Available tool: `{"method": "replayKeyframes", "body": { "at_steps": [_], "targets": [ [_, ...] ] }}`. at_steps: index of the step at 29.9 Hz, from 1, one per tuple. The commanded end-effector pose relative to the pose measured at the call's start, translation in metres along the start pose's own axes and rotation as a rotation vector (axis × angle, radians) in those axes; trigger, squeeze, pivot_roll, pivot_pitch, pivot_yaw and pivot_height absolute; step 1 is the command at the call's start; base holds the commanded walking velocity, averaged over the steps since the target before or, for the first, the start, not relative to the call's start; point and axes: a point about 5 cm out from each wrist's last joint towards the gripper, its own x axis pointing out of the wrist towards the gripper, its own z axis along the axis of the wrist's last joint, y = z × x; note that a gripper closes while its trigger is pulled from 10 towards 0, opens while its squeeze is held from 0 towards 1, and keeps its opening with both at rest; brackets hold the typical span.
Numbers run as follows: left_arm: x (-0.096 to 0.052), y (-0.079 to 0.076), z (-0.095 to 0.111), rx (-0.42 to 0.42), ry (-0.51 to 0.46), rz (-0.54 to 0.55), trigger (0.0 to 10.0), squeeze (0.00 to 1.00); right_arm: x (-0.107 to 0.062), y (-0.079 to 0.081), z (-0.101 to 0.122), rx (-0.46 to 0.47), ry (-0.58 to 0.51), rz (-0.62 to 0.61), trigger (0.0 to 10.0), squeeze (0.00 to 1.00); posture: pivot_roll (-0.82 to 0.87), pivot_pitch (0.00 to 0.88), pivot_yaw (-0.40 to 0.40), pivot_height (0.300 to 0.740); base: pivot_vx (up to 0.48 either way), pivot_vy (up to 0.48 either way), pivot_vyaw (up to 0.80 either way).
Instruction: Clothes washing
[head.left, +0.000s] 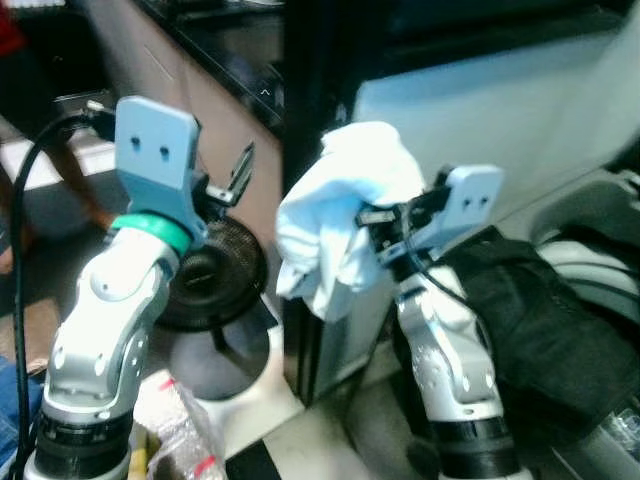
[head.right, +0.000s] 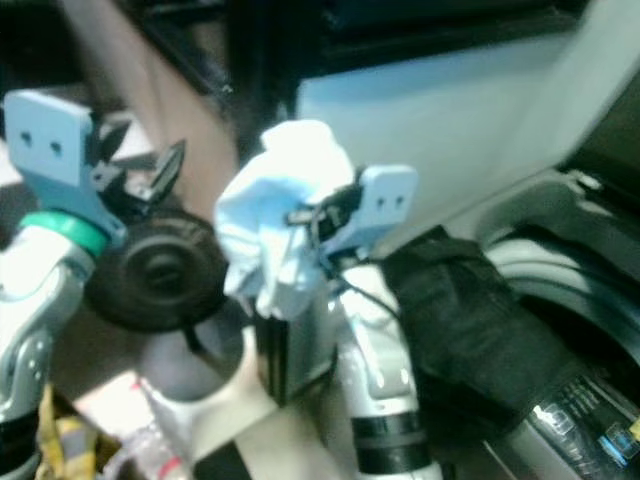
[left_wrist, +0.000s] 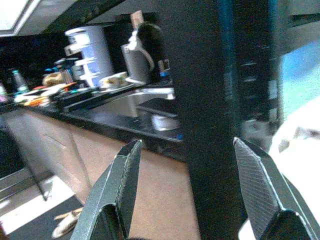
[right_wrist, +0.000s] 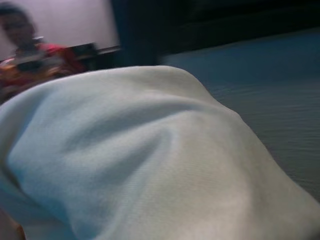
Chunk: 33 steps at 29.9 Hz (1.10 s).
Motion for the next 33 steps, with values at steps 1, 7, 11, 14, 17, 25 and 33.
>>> {"method": "replayKeyframes", "body": {
  "at_steps": [1,7,11,14,17,25,33],
  "targets": [
    [-0.0002,-0.0003,0.0012,0.007,-0.011,-0.001,10.0,0.00,-0.0005,-0.0026,0.0033,0.001,-0.015,-0.009,10.0,0.00,0.09,0.074,0.034,0.740,0.000,0.000,-0.80],
    [0.0007,0.0007,0.0001,0.004,-0.008,0.007,10.0,0.00,-0.0008,-0.0027,0.0030,0.002,-0.012,-0.013,10.0,0.00,0.09,0.076,0.035,0.740,0.000,0.000,-0.80],
    [0.0013,0.0013,0.0001,0.006,-0.010,0.013,10.0,0.00,-0.0003,-0.0025,0.0032,0.004,-0.012,-0.012,10.0,0.00,0.09,0.076,0.035,0.740,0.000,0.000,-0.80],
    [0.0015,0.0022,0.0009,0.010,-0.014,0.020,10.0,0.00,0.0001,-0.0019,0.0045,0.006,-0.018,-0.010,10.0,0.00,0.09,0.076,0.035,0.740,0.000,0.000,-0.80],
    [0.0017,0.0030,0.0013,0.009,-0.016,0.023,10.0,0.00,0.0012,-0.0014,0.0066,0.008,-0.027,-0.008,10.0,0.00,0.09,0.075,0.034,0.740,0.000,0.000,-0.80],
    [0.0020,0.0038,-0.0003,0.008,-0.013,0.030,10.0,0.00,0.0032,-0.0010,0.0110,0.017,-0.048,-0.005,10.0,0.00,0.09,0.074,0.034,0.740,0.000,0.000,-0.80],
    [0.0027,0.0040,-0.0014,0.002,-0.010,0.037,10.0,0.00,0.0031,-0.0015,0.0108,0.016,-0.047,-0.005,10.0,0.00,0.08,0.067,0.034,0.740,0.000,0.000,-0.80]
  ]
}}
